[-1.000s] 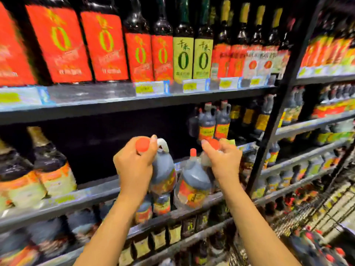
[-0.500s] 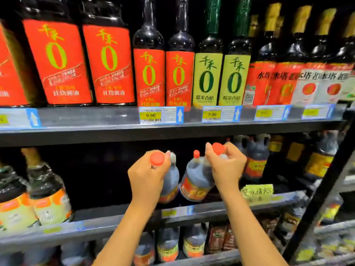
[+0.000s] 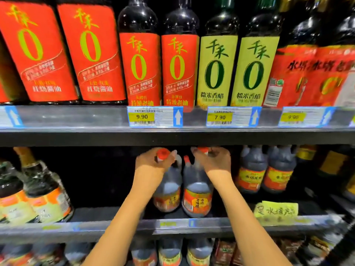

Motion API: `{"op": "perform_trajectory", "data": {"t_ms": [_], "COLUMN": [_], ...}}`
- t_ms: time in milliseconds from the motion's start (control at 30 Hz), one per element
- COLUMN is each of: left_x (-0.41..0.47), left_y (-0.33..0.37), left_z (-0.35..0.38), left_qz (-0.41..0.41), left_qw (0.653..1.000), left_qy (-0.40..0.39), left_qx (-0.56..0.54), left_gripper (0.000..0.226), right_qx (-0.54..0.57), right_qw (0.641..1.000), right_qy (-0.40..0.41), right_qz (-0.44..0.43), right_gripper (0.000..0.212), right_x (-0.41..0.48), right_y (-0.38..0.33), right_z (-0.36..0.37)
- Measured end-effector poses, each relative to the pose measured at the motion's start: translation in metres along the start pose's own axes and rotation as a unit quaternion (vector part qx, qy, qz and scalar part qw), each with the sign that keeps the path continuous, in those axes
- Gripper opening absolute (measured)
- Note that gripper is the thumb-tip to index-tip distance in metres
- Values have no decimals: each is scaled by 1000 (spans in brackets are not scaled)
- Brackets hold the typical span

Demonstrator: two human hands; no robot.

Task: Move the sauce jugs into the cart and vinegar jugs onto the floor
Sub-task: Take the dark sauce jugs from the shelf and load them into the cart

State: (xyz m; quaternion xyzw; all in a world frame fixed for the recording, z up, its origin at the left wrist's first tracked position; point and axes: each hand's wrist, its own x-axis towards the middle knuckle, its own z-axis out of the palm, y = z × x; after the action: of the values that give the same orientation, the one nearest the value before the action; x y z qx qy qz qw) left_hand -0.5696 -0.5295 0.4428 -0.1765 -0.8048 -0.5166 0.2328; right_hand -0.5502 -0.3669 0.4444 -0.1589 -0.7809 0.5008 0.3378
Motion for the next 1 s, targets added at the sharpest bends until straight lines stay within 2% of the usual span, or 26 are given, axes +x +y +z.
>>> {"op": "perform_trajectory", "data": {"t_ms": [67,200,300,400,467,567,733,900,1000], "left_x": [10,12,2,-27,-45,-64,-82,-69,-60], "left_y": [-1,-8,-20,-35,-46,-63,-80,-70,-68], "left_z": [2,6,10,13,11,6,12,15,24], "left_qz": [-55,-41,-97,-137,-115,-88,-142,-117,-112], "left_qw": [998,998,993,983,982,992,987,987,988], "left_qy": [-8,-33,-15,-45,-61,-73,-51,-74,-81], "left_qx": [30,-25,-68,-111,-137,-56,57,85,63], "left_gripper": [26,15,40,46,58,86,63,35,39], "right_qx": [6,-25,7,34,11,-57,-107,-136,-131], "right_qw": [1000,1000,999,999,1000,997,994,990,990], "right_qy": [0,12,25,4,-15,-38,-7,16,14], "right_qz": [14,12,-36,2,22,16,34,34,56], "right_gripper": [37,31,44,65,74,73,67,52,60], "right_x": [-1,-11,-29,-56,-74,-94,-110,-100,-84], "right_y": [3,0,16,37,50,66,76,72,71], "right_z": [2,1,4,4,2,0,4,11,10]}}
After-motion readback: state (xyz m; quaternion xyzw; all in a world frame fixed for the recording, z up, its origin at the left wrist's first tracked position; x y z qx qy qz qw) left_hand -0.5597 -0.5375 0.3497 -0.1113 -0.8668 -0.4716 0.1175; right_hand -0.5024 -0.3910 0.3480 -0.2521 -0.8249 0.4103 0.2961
